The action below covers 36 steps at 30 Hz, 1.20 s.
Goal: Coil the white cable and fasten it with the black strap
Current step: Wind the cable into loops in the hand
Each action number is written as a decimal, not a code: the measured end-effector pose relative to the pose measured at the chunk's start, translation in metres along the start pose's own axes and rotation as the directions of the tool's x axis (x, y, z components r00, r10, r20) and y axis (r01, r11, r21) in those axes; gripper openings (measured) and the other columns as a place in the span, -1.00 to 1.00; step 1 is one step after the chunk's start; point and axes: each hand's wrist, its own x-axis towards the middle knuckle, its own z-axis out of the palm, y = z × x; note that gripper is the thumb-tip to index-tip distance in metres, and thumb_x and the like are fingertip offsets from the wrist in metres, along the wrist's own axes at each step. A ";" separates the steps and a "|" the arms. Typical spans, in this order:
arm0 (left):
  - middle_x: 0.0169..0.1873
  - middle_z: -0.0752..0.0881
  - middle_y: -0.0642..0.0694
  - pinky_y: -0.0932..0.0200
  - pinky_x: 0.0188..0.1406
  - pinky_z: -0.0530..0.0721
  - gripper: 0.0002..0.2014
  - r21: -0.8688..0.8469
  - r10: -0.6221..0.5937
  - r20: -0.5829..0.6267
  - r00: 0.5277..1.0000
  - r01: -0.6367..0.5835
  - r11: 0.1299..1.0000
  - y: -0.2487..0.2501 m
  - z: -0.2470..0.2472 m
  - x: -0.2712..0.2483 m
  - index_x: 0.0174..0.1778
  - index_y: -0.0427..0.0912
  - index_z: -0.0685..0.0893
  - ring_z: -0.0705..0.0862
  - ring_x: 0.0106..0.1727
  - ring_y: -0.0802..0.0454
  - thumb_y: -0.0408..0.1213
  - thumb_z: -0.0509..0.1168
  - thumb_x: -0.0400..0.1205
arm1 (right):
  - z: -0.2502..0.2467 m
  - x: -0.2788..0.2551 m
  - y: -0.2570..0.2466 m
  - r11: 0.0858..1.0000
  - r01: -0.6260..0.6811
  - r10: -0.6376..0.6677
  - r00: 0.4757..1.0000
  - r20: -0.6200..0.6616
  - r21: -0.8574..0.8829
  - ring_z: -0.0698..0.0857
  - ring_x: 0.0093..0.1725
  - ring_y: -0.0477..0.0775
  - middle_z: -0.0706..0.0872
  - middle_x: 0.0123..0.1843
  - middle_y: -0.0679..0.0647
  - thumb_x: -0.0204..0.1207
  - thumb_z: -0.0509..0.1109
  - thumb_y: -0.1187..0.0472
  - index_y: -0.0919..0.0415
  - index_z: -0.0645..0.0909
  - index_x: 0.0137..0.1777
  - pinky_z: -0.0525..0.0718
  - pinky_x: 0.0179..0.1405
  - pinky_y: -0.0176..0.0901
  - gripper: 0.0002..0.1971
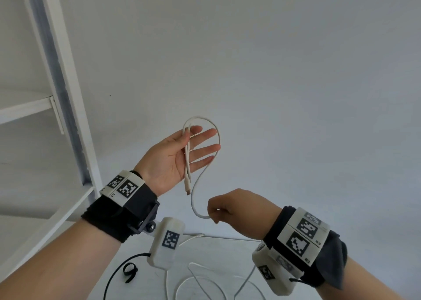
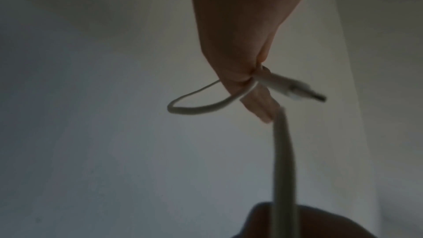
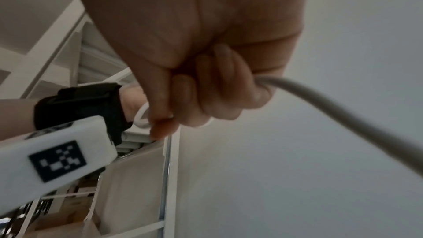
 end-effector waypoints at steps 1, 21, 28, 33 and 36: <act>0.20 0.74 -0.22 -0.01 0.01 0.77 -0.76 -0.009 0.001 0.001 1.000 -0.001 1.000 0.000 0.000 0.000 -0.01 -0.21 0.63 0.76 0.11 -0.24 -0.24 0.07 0.67 | 0.001 0.001 0.002 0.999 -0.015 0.016 1.000 -0.025 0.042 0.41 -0.46 -0.15 0.45 -0.50 -0.12 0.57 0.16 0.21 0.02 0.52 -0.28 0.48 -0.31 -0.15 -0.78; -0.50 0.68 0.04 -0.22 0.23 0.65 -0.76 -0.165 0.005 -0.009 1.000 -0.006 0.986 -0.005 0.012 -0.013 0.14 -0.24 0.61 0.75 0.14 -0.25 -0.29 0.08 0.69 | 0.047 -0.001 -0.024 0.989 -0.147 0.134 0.950 0.282 0.024 0.51 -0.14 0.11 0.65 -0.13 0.22 0.58 0.12 0.21 0.30 0.65 -0.07 0.46 -0.10 -0.09 -0.72; -0.50 0.63 0.06 -0.43 0.41 0.25 -0.62 0.385 -0.050 0.007 0.999 0.043 0.922 -0.012 0.003 -0.024 0.30 0.08 0.60 0.71 0.22 -0.20 -0.10 0.13 0.57 | 0.013 -0.018 -0.023 0.999 0.041 -0.041 0.996 0.080 0.004 0.44 -0.37 -0.04 0.40 -0.50 -0.16 0.53 0.15 0.28 -0.03 0.43 -0.31 0.44 -0.27 -0.13 -0.76; -0.01 0.82 0.00 -0.31 0.31 0.45 -0.70 0.544 -0.148 -0.007 0.989 0.128 0.829 -0.017 0.002 -0.031 0.18 0.16 0.68 0.75 0.17 -0.14 -0.05 0.13 0.60 | -0.010 -0.023 -0.015 0.998 0.061 -0.060 0.996 -0.070 0.002 0.43 -0.48 -0.22 0.42 -0.53 -0.16 0.56 0.18 0.22 -0.04 0.42 -0.32 0.40 -0.35 -0.28 -0.77; 0.15 0.78 -0.06 -0.33 0.26 0.53 -0.73 0.529 -0.202 -0.019 0.979 0.182 0.829 -0.022 0.002 -0.035 0.15 0.01 0.69 0.79 0.03 -0.17 -0.12 0.15 0.63 | -0.024 -0.024 -0.012 0.998 0.055 -0.053 0.984 -0.172 0.007 0.47 -0.48 -0.26 0.42 -0.57 -0.16 0.59 0.18 0.18 -0.04 0.42 -0.34 0.35 -0.41 -0.37 -0.75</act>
